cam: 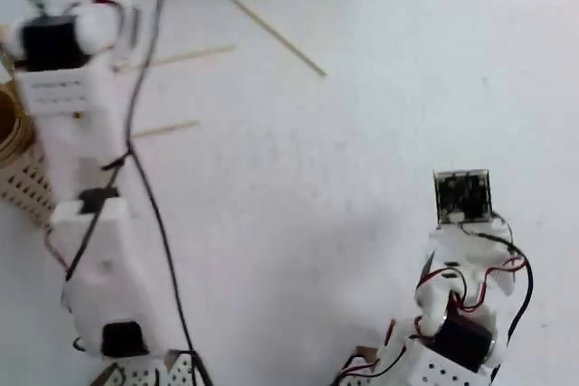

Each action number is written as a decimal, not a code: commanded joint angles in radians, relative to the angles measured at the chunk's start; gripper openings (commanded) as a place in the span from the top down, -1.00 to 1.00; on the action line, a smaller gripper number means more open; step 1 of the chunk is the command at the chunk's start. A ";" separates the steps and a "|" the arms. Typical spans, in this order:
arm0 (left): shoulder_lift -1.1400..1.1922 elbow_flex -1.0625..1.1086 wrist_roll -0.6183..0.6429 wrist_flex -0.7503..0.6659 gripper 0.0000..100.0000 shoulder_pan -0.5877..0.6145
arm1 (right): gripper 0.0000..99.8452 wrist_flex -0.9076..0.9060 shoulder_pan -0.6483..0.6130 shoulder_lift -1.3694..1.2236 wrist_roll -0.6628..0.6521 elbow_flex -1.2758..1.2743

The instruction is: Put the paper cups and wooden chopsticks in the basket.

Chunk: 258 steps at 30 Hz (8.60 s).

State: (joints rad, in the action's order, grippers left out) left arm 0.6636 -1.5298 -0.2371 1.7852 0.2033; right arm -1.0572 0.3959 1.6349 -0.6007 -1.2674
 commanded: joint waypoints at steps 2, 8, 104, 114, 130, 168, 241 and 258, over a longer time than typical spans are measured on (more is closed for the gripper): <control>-0.160 0.255 -0.101 0.002 0.94 0.216 | 0.76 -0.077 -0.173 -0.450 0.014 0.480; -0.091 0.551 -0.112 -0.109 0.94 0.417 | 0.68 -0.073 -0.550 -1.098 0.110 1.014; -2.414 3.001 -0.092 -0.738 0.89 0.186 | 0.96 -0.232 -0.371 0.143 0.063 -0.250; -2.462 3.225 -0.098 -0.884 0.89 0.194 | 0.96 -0.231 -0.209 0.170 0.063 -0.399; -2.465 3.224 -0.094 -0.509 0.90 0.193 | 0.96 -0.219 0.065 0.165 0.063 -0.422; -2.465 3.224 -0.094 -0.509 0.90 0.193 | 0.96 -0.219 0.067 0.165 0.063 -0.422; -2.465 3.224 -0.094 -0.509 0.90 0.191 | 0.96 -0.219 0.067 0.165 0.063 -0.422; -2.465 3.224 -0.094 -0.509 0.90 0.191 | 0.96 -0.219 0.067 0.165 0.063 -0.422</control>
State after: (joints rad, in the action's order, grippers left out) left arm -1.8113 1.6955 -0.3245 1.2681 0.4012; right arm -1.2873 0.4496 1.7914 -0.5332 -1.6817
